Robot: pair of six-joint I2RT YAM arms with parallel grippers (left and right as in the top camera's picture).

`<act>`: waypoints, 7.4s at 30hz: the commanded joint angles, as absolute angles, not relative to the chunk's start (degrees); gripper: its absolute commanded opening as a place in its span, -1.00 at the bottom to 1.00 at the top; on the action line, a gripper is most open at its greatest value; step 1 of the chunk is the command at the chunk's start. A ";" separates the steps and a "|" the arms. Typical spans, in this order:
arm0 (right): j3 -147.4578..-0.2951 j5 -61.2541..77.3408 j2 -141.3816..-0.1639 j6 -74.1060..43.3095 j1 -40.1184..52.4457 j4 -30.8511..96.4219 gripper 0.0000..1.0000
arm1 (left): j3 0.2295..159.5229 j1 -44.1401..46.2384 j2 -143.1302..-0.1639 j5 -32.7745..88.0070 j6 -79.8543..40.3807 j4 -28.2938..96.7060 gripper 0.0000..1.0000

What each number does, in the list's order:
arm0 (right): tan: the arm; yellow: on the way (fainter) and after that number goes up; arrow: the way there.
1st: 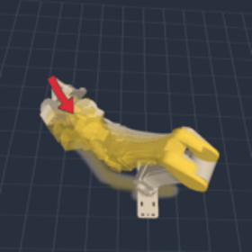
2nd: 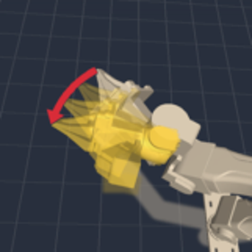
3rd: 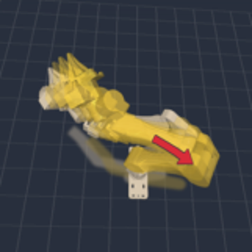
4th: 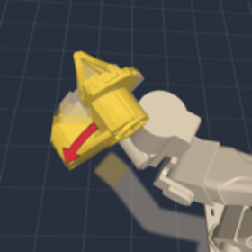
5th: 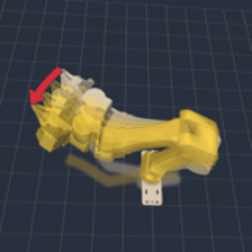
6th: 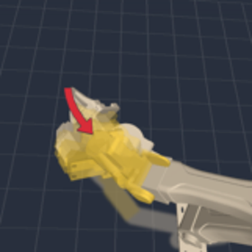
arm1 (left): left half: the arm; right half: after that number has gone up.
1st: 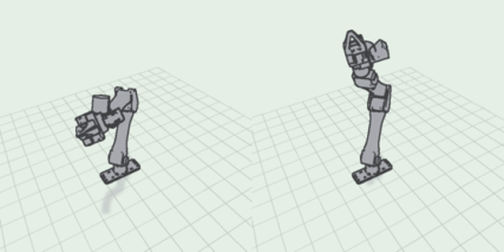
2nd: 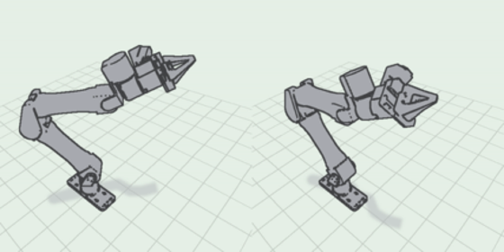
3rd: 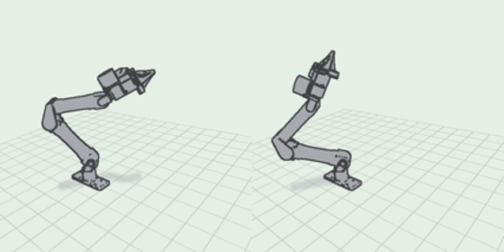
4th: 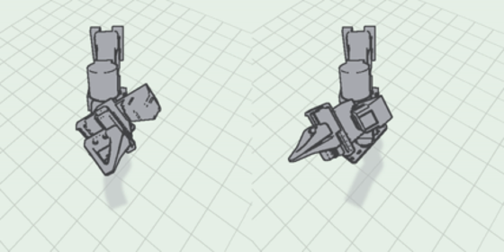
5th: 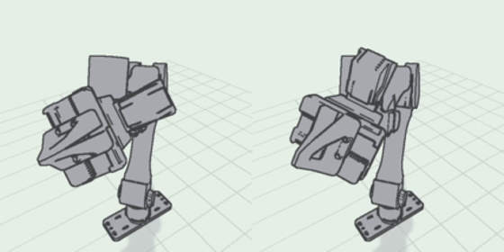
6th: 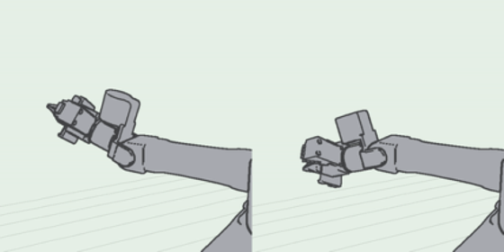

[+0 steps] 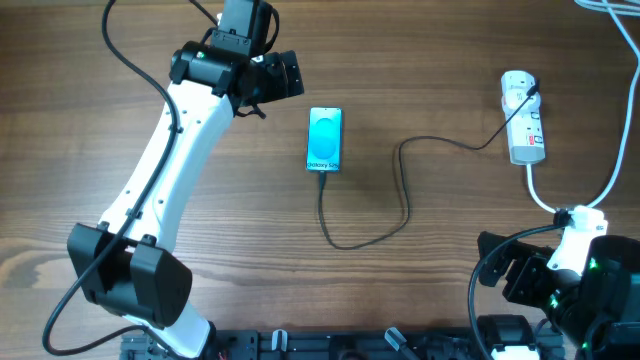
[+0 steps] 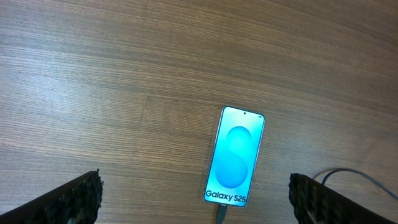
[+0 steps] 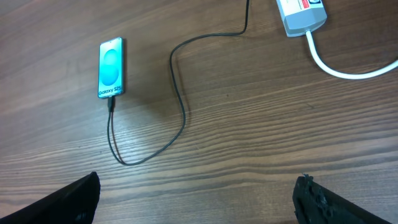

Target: Plug charger to phone and switch on socket

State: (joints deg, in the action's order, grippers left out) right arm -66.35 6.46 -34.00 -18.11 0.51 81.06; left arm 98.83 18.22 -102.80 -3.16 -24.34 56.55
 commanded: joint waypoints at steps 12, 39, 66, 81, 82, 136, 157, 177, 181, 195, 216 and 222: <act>-57.58 20.23 -25.41 4.80 0.78 56.42 0.98 | 98.45 17.85 -102.98 -3.73 -24.86 56.40 1.00; -4.19 14.37 -0.19 -2.61 0.80 -3.70 1.00 | 98.48 17.85 -102.98 -3.73 -24.86 56.40 1.00; -0.30 8.56 -13.10 -3.01 0.80 -0.80 0.99 | 98.48 17.85 -102.98 -3.73 -24.86 56.40 1.00; -0.30 8.51 -0.16 4.60 0.82 -0.43 1.00 | 98.48 17.85 -102.98 -3.73 -24.86 56.40 1.00; -0.30 7.86 -0.16 4.56 0.99 -0.38 1.00 | 98.48 17.85 -102.98 -3.73 -24.86 56.40 1.00; -0.30 3.86 -0.21 -0.40 1.58 -0.03 1.00 | 98.48 17.85 -102.98 -3.73 -24.86 56.40 1.00; -0.30 3.86 -0.21 -0.40 1.58 -0.03 0.99 | 93.62 17.89 -91.35 -3.77 -24.88 55.61 1.00; -0.30 3.86 -0.21 -0.40 1.58 -0.03 0.99 | 46.76 16.36 -57.19 2.61 -8.08 26.72 1.00; -0.30 3.86 -0.21 -0.40 1.58 -0.03 1.00 | 39.48 11.77 -46.59 5.21 -6.20 26.74 1.00; -0.30 3.86 -0.21 -0.38 1.58 -0.03 1.00 | 29.61 4.93 -31.24 12.62 -6.15 30.17 1.00; -0.30 3.86 -0.21 -0.40 1.58 -0.03 1.00 | 7.51 4.19 -5.41 16.08 -3.20 13.15 1.00; -0.30 3.86 -0.21 -0.38 1.58 -0.03 0.99 | 2.72 2.33 -1.02 16.05 -3.22 5.43 1.00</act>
State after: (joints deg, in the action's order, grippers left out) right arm -0.36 4.80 -0.86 0.23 1.67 0.03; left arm 5.06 3.68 -3.25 15.16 -4.51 7.53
